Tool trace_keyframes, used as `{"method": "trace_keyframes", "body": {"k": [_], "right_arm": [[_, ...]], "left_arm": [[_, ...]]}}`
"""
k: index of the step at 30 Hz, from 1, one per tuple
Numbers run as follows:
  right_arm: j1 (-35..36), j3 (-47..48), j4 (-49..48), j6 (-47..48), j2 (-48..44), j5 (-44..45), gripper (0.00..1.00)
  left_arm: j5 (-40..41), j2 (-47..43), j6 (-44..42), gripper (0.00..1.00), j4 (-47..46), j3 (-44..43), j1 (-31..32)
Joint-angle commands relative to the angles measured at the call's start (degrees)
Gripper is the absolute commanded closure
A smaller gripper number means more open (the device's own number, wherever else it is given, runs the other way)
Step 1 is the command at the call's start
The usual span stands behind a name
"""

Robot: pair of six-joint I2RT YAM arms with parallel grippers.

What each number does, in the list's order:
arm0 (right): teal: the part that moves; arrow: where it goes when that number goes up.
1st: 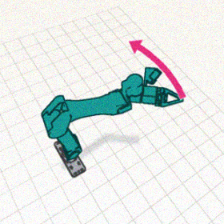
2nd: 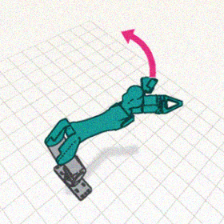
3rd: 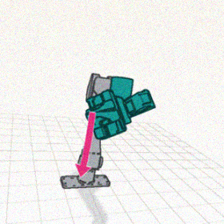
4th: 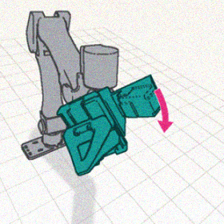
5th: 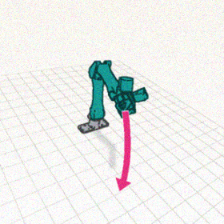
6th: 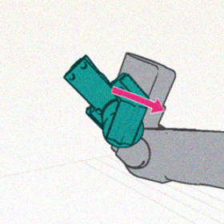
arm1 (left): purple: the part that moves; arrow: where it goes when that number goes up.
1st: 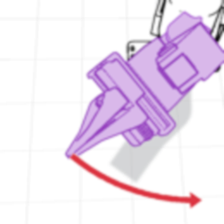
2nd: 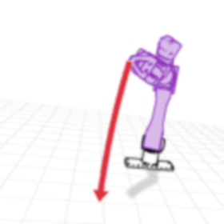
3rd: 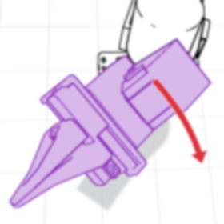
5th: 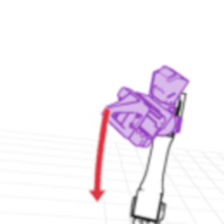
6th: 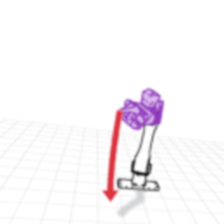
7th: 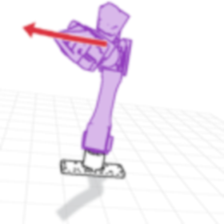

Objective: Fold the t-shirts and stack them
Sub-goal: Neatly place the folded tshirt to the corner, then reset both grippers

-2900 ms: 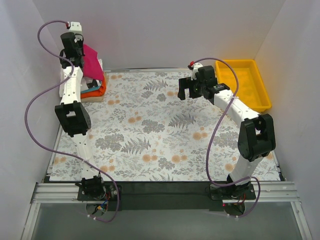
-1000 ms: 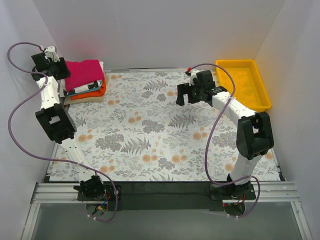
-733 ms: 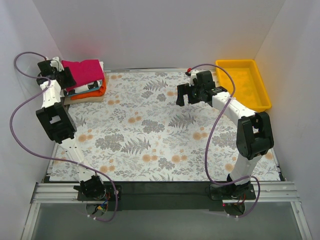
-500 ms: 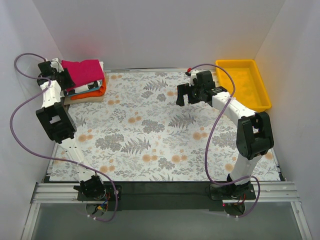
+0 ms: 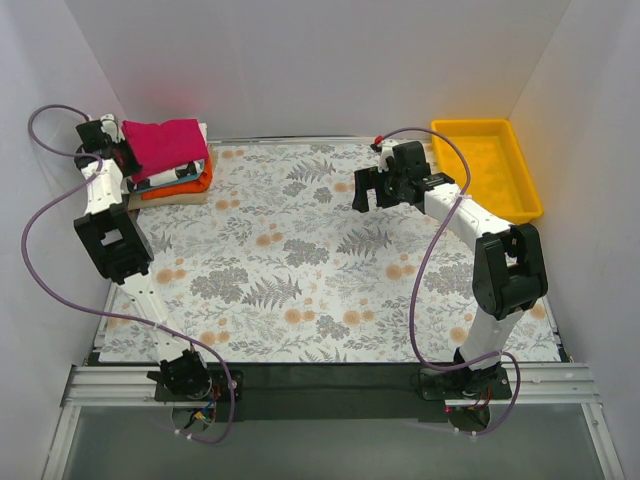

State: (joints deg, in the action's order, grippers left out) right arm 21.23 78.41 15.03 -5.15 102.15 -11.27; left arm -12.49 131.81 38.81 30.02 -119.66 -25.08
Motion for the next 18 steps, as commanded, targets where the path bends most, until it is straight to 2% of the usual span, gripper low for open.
{"method": "trace_keyframes", "body": {"k": [1,2,4,5,6,11,18], "right_arm": [[0.04,-0.19,-0.35,0.58,-0.72,-0.07,0.02],[0.04,-0.28,-0.26,0.58,-0.81,0.02,0.02],[0.04,-0.63,-0.35,0.58,-1.07,0.02,0.02],[0.04,-0.63,-0.35,0.58,-1.07,-0.16,0.02],[0.04,-0.54,-0.35,0.49,-0.99,-0.33,0.02],[0.03,-0.01,-0.35,0.4,-0.9,-0.25,0.02],[0.04,-0.28,-0.26,0.49,-1.07,0.19,0.02]], "left_arm": [[0.63,-1.82,-0.75,1.0,0.47,-3.21,-0.93],[-0.33,-2.69,-0.84,0.97,1.61,-3.13,-1.11],[-0.51,-3.92,-0.58,0.79,2.06,-1.12,-1.2],[-0.43,-5.67,-0.31,0.67,1.54,-0.06,-1.2],[0.18,-6.21,-0.14,0.64,0.66,0.91,-1.2],[3.35,-4.64,0.13,0.61,0.29,-0.04,-1.46],[3.26,-0.94,1.71,0.61,0.48,-1.19,-2.52]]}}
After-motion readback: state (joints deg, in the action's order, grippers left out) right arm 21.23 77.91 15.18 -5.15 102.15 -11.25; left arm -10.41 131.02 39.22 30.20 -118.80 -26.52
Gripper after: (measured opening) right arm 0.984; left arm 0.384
